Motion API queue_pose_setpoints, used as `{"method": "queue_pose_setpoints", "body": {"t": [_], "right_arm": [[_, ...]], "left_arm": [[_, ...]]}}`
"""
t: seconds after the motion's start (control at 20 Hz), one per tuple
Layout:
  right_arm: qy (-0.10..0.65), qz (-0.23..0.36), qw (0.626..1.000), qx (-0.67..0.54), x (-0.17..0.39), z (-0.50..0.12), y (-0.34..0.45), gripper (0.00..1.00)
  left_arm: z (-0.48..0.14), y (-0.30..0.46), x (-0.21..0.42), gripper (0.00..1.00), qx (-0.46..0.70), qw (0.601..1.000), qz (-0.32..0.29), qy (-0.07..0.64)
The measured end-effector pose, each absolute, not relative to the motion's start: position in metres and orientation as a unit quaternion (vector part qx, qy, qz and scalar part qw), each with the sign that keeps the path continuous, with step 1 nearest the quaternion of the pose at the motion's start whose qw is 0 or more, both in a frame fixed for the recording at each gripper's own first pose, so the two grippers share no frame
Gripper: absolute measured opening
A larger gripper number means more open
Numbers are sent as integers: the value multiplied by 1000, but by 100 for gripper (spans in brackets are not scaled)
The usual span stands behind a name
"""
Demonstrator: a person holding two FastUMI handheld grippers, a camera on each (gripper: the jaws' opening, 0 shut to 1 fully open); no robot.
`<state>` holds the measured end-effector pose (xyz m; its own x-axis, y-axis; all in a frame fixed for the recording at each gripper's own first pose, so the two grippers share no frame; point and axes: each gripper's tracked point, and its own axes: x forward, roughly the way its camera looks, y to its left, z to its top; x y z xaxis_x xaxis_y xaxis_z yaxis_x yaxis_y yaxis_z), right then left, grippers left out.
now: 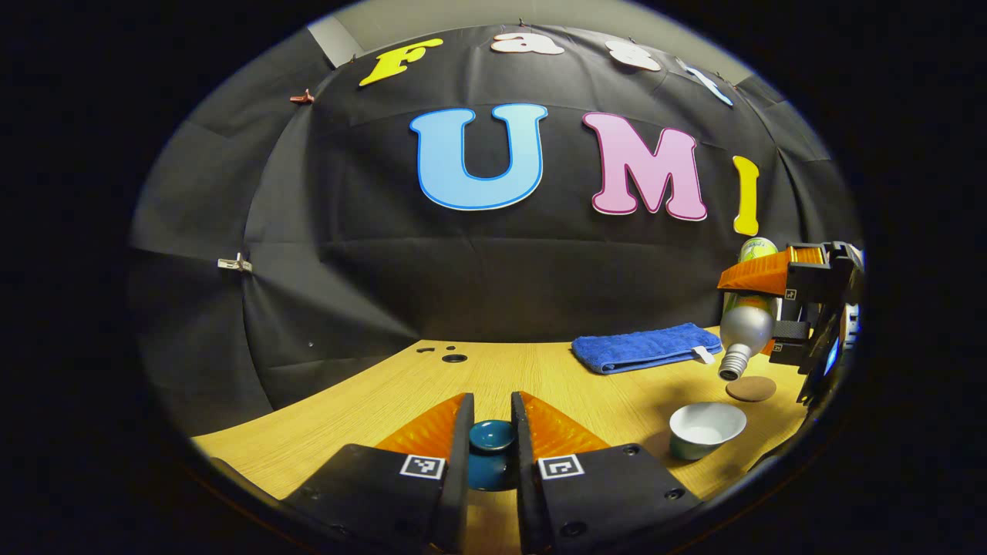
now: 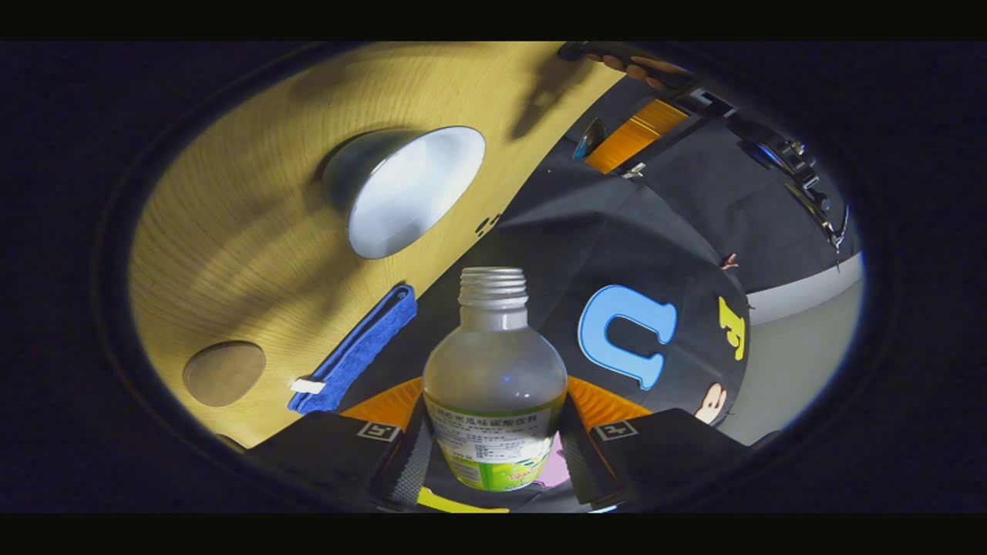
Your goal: Open the teacup lid with one hand, grasp the water bottle and pour water into the teacup with the other hand; after pouring, place the water bottle on the coaster and then close the teacup lid.
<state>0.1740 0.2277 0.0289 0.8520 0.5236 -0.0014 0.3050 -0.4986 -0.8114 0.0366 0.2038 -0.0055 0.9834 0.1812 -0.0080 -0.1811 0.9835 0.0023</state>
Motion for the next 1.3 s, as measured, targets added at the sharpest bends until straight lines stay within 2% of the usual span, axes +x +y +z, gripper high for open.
{"method": "queue_pose_setpoints", "body": {"t": [0.25,0.35,0.5,0.6,0.85,1.0,1.05,1.1,1.15,1.3], "right_arm": [[-245,122,446,-852,171,31,224,75],[-245,118,465,-843,170,36,219,75],[-253,107,507,-817,163,52,211,75],[-245,101,555,-789,160,62,197,75],[-176,103,715,-668,151,73,152,76],[-121,97,809,-567,149,73,118,73],[-100,99,840,-524,148,70,108,76],[-80,103,868,-479,147,66,99,73],[-62,106,893,-434,150,67,90,76],[-25,124,942,-311,152,57,80,76]], "left_arm": [[-6,204,37,30,1,996,91,4],[-6,204,37,32,1,996,91,4],[-6,204,37,30,1,996,91,4],[-6,204,37,28,1,996,91,4],[-6,204,37,30,1,996,91,4],[-5,204,37,28,1,996,90,4],[-6,204,37,28,1,996,90,4],[-6,204,38,30,1,996,90,4],[-6,204,37,30,1,996,90,4],[-6,202,37,32,1,996,85,3]]}}
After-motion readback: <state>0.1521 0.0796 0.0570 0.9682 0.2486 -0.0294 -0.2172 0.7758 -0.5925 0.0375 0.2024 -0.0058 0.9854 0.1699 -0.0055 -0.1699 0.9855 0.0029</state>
